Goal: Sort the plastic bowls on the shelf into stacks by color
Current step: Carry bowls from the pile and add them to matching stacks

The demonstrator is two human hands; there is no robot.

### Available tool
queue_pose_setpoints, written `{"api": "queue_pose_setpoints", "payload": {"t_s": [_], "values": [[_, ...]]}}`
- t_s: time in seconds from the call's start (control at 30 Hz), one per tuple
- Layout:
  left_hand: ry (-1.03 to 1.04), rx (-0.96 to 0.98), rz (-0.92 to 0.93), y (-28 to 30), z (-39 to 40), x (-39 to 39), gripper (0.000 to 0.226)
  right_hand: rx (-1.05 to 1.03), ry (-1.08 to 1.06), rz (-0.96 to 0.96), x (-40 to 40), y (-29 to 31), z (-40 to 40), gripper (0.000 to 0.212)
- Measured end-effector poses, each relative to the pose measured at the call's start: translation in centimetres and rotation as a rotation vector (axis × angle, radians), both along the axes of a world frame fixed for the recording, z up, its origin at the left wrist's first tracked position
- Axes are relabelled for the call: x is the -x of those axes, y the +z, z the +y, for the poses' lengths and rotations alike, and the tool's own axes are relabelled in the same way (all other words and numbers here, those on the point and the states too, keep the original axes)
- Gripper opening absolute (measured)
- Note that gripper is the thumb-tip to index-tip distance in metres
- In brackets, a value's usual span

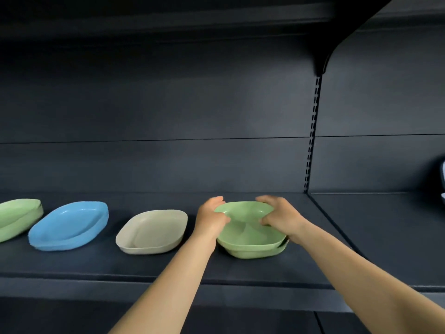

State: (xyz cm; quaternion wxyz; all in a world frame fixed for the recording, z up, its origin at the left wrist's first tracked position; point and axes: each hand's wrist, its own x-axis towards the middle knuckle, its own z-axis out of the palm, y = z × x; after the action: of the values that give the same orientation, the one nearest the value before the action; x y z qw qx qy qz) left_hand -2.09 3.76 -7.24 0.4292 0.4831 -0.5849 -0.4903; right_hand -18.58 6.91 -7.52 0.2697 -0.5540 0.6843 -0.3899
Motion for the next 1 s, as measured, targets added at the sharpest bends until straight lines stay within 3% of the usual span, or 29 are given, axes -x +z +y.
{"api": "queue_pose_setpoints", "payload": {"t_s": [0.33, 0.7, 1.0], "values": [[0.07, 0.095, -0.046, -1.4, -0.1, 2.2, 0.058, 0.085, 0.028, 0.062, 2.4, -0.2, -0.2, 0.066], [0.062, 0.058, -0.107, -3.0, -1.1, 2.3, 0.058, 0.128, -0.014, 0.098, 2.8, -2.9, -1.3, 0.066], [0.066, 0.054, -0.121, -3.8, -2.1, 2.3, 0.052, 0.11, 0.083, 0.012, 3.5, -3.3, -1.8, 0.063]]}}
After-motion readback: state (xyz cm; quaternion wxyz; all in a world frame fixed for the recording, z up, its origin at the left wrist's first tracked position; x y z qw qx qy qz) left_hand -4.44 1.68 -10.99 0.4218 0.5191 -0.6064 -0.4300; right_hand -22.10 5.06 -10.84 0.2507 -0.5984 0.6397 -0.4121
